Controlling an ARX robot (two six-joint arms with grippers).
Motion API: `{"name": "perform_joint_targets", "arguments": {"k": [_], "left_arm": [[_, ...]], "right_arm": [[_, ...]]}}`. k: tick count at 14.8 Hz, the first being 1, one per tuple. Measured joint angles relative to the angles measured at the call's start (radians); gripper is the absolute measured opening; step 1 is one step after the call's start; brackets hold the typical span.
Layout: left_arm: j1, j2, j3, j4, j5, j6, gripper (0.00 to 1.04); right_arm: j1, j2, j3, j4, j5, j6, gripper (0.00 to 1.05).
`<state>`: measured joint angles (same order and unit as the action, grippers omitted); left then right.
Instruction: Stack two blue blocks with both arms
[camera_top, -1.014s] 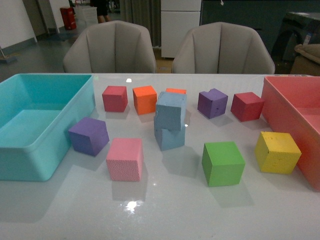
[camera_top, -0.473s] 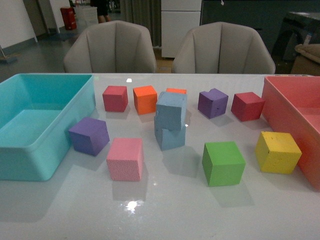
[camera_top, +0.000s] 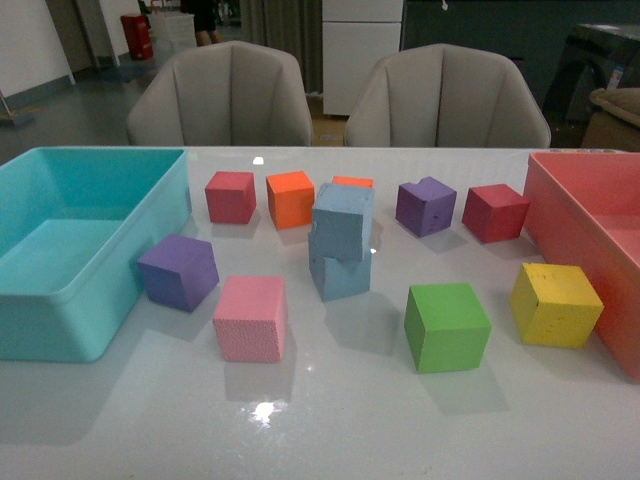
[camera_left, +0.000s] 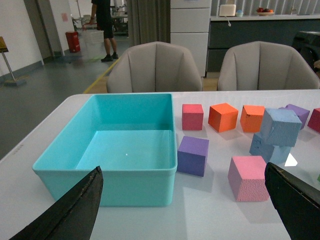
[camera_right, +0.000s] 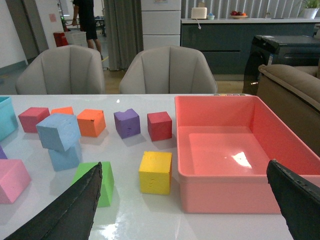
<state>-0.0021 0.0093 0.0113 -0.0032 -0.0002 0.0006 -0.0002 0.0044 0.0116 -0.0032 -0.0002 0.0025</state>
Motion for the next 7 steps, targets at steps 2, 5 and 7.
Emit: {"name": "perform_joint_targets", "arguments": {"k": [2, 5, 7], "left_arm": [[0.000, 0.000, 0.000, 0.000, 0.000, 0.000, 0.98], [0.000, 0.000, 0.000, 0.000, 0.000, 0.000, 0.98], [0.000, 0.000, 0.000, 0.000, 0.000, 0.000, 0.98]], "right_arm": [[0.000, 0.000, 0.000, 0.000, 0.000, 0.000, 0.98], [0.000, 0.000, 0.000, 0.000, 0.000, 0.000, 0.98], [0.000, 0.000, 0.000, 0.000, 0.000, 0.000, 0.98]]}}
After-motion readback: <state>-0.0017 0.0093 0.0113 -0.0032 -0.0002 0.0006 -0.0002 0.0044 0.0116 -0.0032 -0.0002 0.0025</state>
